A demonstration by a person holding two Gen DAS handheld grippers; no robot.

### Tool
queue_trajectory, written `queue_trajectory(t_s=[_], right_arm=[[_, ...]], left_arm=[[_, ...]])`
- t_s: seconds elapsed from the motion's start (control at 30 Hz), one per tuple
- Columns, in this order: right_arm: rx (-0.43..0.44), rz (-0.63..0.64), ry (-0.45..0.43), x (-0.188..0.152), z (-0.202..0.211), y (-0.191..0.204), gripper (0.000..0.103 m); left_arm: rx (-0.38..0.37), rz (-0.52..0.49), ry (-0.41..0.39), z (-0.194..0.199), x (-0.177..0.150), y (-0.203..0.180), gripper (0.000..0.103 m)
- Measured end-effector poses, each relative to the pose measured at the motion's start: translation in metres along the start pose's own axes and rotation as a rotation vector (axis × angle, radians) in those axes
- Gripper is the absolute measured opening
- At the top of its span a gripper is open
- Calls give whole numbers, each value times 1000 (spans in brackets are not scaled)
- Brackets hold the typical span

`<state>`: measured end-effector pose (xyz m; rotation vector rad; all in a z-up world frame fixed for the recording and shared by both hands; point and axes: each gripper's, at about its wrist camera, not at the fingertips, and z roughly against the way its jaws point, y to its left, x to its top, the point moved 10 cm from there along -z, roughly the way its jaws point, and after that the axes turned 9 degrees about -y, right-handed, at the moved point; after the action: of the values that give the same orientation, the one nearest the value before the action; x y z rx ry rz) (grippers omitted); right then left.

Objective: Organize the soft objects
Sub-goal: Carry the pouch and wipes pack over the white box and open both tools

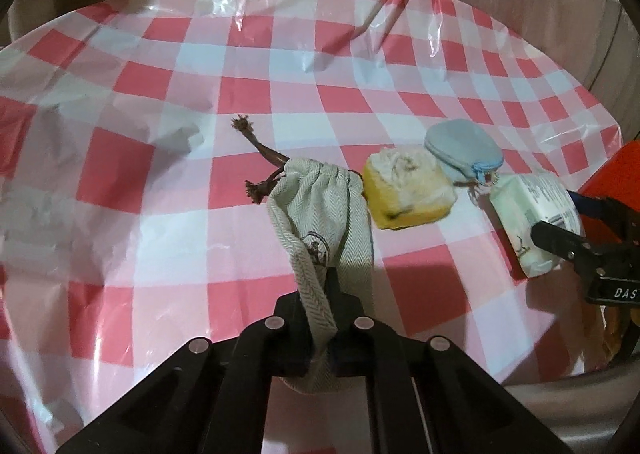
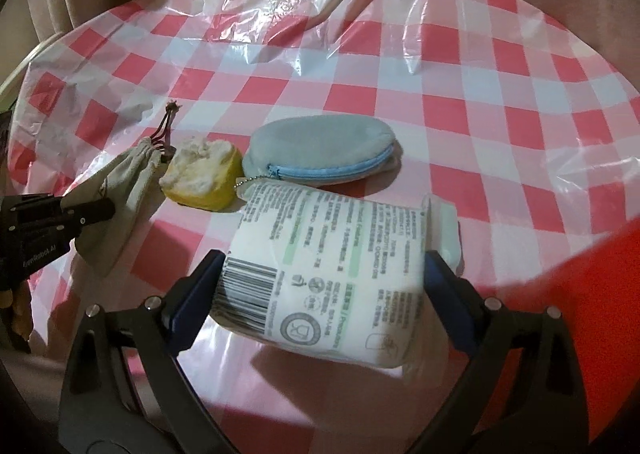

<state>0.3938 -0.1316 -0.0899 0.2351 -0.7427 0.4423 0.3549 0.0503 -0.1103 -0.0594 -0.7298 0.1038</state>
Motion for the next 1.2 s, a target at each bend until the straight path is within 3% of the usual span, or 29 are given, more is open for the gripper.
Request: queue_trajectory(t_s=[0.4,0.5,0.6,0.63,0.7,0.77,0.97,1.2], right_arm=[[40,-14,-7,-29,46,5,97],[28,28,-30,-39,65,6,97],[20,22,23,-55,70,1,96],[32,19,6,-55,80,2,96],[6,89,-6,-61,87,3,96],[5,42,62,-78,79,-7,96],[27,14,-4,-83,110,-10,96],[4,13,49,-105,122,-20,96]], left_arm=[[26,101,-29,42,-20,14,5],[31,119,-42,53,-26,17,5],[35,135,-39,58,-32,19,5],[36,139,-40,61,-33,19,5],[36,139,-53,69,-34,19,5],[36,151,-57,72,-36,19,5],[44,165,-89,96,-41,20,5],[69,187,-160,141,-49,22,5]])
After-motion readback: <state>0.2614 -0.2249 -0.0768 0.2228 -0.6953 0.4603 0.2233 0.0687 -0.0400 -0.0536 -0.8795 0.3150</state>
